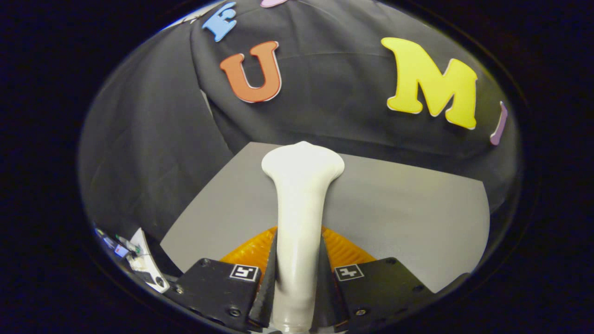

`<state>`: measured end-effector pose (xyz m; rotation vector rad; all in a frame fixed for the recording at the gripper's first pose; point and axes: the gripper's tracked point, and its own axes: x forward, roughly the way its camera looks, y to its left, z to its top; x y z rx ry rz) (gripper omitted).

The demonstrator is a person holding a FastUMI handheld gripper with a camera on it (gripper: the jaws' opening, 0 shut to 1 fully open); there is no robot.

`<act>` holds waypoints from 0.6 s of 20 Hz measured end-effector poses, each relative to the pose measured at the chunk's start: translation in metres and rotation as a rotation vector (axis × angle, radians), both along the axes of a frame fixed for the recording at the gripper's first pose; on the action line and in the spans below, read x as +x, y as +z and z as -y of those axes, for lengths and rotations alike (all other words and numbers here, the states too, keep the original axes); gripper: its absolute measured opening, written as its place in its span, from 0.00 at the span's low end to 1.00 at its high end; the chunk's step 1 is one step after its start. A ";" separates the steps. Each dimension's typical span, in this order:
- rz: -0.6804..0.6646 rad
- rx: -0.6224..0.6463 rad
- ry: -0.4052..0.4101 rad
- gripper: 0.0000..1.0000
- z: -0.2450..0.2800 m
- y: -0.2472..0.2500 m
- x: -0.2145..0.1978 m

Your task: Iron the clothes twice with a garment steamer, once on the left side and once on the right side.

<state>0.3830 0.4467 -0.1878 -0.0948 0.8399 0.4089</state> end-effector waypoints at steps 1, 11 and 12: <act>-0.005 0.024 -0.006 0.45 0.001 0.003 -0.001; 0.156 0.234 -0.029 0.36 0.030 0.081 -0.043; 0.171 0.250 -0.025 0.36 0.035 0.088 -0.051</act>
